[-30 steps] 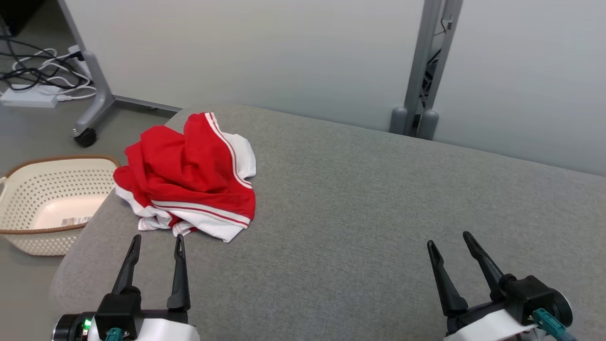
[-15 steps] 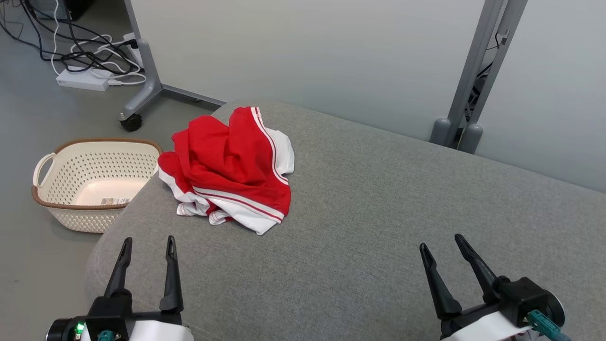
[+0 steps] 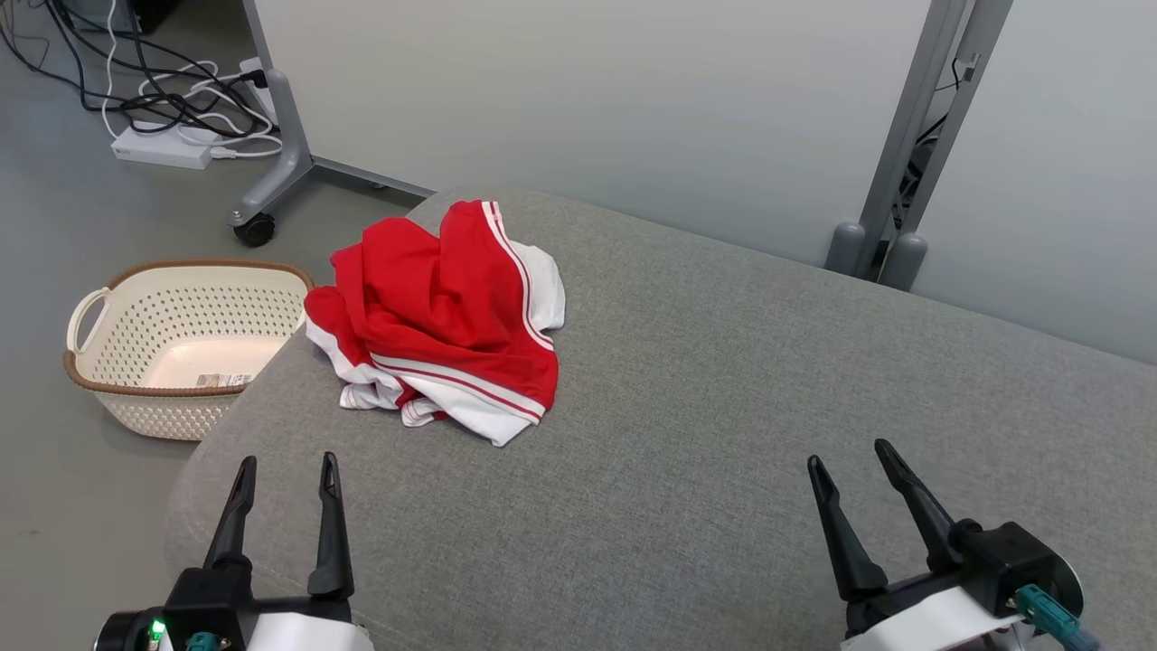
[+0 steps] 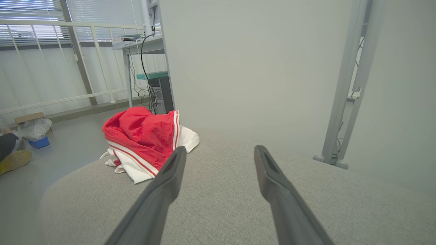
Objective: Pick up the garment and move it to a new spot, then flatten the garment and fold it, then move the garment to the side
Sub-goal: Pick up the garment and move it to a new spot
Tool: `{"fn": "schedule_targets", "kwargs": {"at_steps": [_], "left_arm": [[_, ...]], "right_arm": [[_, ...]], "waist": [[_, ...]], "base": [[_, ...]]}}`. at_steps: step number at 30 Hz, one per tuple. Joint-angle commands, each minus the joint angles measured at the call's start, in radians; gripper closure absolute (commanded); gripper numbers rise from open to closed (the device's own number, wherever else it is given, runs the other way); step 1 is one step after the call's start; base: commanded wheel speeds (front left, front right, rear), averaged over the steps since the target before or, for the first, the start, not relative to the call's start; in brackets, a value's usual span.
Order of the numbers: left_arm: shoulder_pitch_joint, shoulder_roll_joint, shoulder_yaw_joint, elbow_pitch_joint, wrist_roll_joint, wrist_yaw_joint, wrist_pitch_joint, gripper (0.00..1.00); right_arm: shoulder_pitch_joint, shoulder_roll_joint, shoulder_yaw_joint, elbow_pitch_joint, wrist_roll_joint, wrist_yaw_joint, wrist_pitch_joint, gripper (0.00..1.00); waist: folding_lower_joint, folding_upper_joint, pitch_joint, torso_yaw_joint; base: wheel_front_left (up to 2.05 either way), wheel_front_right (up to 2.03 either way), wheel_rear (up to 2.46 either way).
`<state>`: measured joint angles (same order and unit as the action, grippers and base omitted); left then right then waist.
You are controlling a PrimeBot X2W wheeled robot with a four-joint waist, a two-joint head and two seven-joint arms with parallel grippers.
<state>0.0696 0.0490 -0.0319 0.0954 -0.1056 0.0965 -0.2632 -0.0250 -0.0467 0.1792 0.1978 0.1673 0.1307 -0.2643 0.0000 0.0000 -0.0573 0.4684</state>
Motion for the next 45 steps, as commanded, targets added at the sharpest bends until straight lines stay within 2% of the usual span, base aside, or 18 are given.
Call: {"fn": "schedule_targets", "kwargs": {"at_steps": [1,8,15,23,27,34,41,45], "left_arm": [[-0.007,0.003,-0.006,0.004,-0.002,-0.001,-0.002,0.0],[-0.072,0.003,-0.012,0.036,-0.055,0.025,-0.002,0.0],[-0.212,0.003,-0.006,0.127,-0.093,0.046,-0.002,0.0],[-0.4,0.003,0.014,0.207,-0.12,0.024,-0.002,0.0],[-0.499,0.003,0.038,0.295,-0.123,0.023,-0.002,0.0],[-0.664,0.017,0.076,0.498,-0.13,0.052,-0.002,0.0],[-0.785,0.059,0.106,0.709,-0.144,0.092,0.045,0.0],[-0.827,0.08,0.102,0.796,-0.143,0.097,0.066,0.0]], "right_arm": [[0.009,-0.007,-0.009,-0.006,-0.003,0.0,0.0,0.0],[-0.013,-0.007,-0.015,-0.018,-0.029,0.0,0.0,0.0],[-0.054,-0.007,-0.025,-0.022,-0.072,0.0,0.0,0.0],[-0.105,-0.007,-0.033,-0.025,-0.113,0.0,0.0,0.0],[-0.135,-0.007,-0.028,-0.032,-0.132,0.0,0.0,0.0],[-0.159,-0.018,-0.023,-0.045,-0.147,0.0,0.0,0.0],[-0.168,-0.031,-0.004,-0.032,-0.134,0.0,0.0,0.0],[-0.18,-0.033,0.012,-0.007,-0.113,0.0,0.0,0.0]], "waist": [[0.0,0.0,0.003,0.002],[0.0,0.0,0.05,-0.012],[0.0,0.0,0.137,-0.04],[0.0,0.0,0.242,-0.087],[0.0,0.0,0.304,-0.123],[0.0,0.0,0.396,-0.172],[0.0,0.0,0.438,-0.211],[0.0,0.0,0.45,-0.229]], "base": [[0.0,0.0,0.0],[0.0,0.0,0.0],[0.0,0.0,0.0],[0.0,0.0,0.0],[0.0,0.0,0.0],[0.0,0.0,0.0],[0.0,0.0,0.0],[0.0,0.0,0.0]]}}
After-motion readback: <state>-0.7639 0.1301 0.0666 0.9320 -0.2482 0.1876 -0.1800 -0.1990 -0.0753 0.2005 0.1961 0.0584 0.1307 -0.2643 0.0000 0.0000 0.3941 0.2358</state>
